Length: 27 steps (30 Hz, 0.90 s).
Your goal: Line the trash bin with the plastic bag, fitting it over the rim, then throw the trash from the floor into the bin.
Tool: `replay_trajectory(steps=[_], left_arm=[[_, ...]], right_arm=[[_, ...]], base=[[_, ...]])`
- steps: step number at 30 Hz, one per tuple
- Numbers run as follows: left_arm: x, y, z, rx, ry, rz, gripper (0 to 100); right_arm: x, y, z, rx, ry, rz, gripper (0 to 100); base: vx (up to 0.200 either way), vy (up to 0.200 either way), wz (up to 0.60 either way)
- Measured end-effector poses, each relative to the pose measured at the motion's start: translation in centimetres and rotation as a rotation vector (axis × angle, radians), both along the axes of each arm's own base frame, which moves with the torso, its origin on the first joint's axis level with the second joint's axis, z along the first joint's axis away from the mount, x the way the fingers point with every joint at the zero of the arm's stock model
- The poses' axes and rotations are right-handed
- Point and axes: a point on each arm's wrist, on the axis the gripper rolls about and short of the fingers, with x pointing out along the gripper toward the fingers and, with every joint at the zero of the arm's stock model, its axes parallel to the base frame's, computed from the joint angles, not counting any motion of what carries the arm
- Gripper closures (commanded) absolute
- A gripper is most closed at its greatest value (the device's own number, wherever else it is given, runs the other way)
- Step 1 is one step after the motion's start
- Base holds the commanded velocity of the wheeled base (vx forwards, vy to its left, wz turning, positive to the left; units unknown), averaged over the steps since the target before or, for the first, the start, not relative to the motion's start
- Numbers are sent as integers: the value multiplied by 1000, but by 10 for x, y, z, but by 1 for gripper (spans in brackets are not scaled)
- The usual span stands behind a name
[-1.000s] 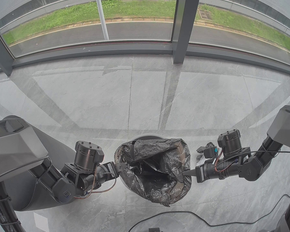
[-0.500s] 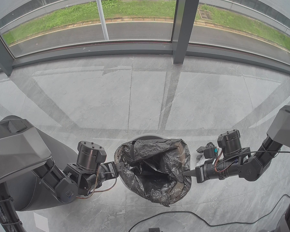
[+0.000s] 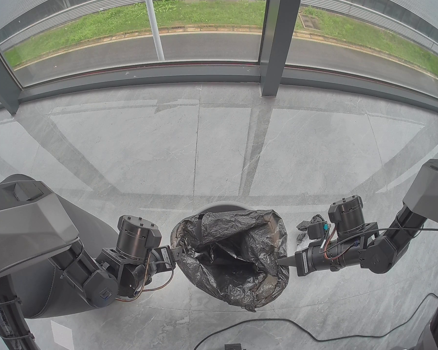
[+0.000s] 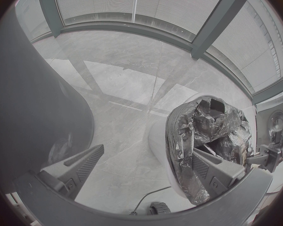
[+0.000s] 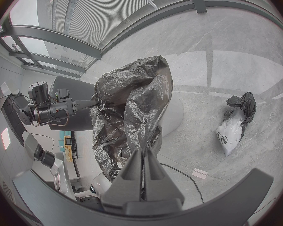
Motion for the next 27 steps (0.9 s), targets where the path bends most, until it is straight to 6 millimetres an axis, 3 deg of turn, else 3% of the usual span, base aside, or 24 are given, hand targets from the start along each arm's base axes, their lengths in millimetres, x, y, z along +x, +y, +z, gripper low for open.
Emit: replay_trajectory(steps=[13,27], left_arm=[[-8,4,-2,56,6,8,0],[-31,8,-12,92,69,-21,0]], right_arm=[[0,0,0,-2,1,-1,100],[0,0,0,-1,0,0,100]], base=[[0,0,0],[0,0,0]])
